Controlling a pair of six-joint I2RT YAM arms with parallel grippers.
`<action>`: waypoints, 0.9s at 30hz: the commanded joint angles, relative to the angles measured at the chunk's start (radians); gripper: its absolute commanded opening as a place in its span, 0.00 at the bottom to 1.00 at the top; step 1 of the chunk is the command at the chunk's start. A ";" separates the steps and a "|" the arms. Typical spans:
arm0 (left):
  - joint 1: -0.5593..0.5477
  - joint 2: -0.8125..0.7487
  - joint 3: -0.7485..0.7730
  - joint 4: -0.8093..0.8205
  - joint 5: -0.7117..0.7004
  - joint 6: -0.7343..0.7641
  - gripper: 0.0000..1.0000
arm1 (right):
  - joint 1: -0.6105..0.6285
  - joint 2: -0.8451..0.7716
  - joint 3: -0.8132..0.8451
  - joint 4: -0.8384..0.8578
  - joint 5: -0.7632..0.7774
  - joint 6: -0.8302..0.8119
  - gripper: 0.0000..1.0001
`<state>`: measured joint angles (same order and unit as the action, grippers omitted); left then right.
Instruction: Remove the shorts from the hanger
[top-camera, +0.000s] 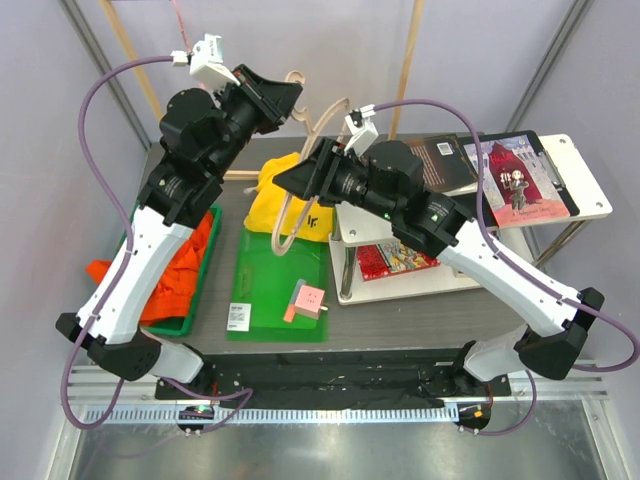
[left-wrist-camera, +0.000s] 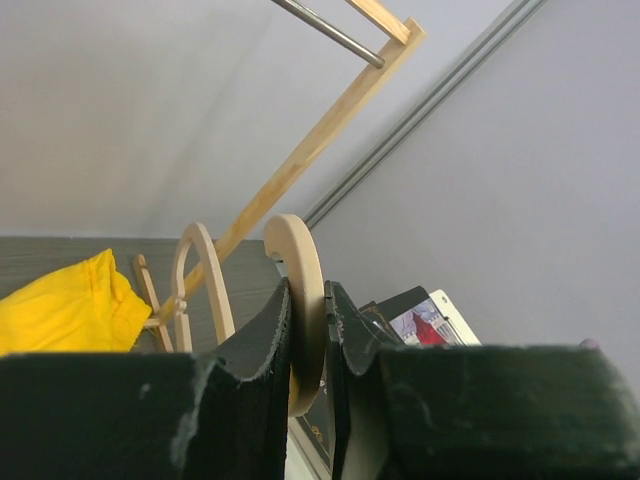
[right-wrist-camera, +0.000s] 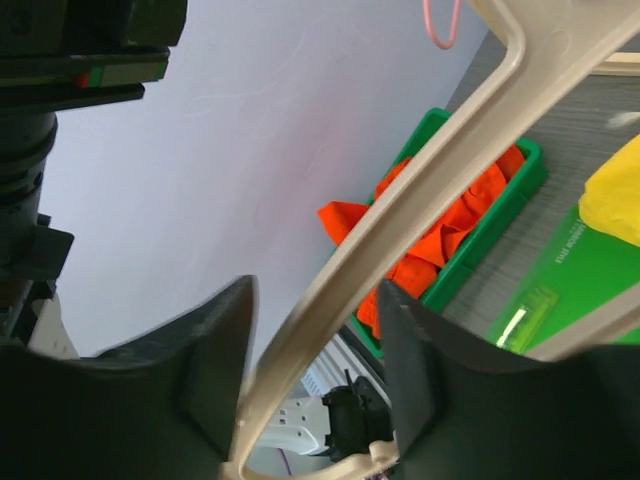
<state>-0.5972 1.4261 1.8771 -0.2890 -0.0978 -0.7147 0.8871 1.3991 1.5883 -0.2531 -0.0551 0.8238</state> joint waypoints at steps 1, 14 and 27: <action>-0.010 -0.050 -0.006 0.045 -0.020 0.018 0.00 | 0.006 0.001 0.007 0.135 -0.042 0.050 0.49; -0.007 -0.153 -0.042 -0.050 -0.111 0.106 0.55 | 0.001 0.118 0.128 0.115 -0.043 0.015 0.01; -0.004 -0.332 -0.032 -0.291 -0.237 0.253 0.86 | -0.106 0.291 0.364 -0.090 0.015 -0.098 0.01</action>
<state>-0.6010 1.1492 1.8256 -0.5011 -0.2962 -0.5201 0.8135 1.6405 1.8118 -0.2802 -0.0883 0.8120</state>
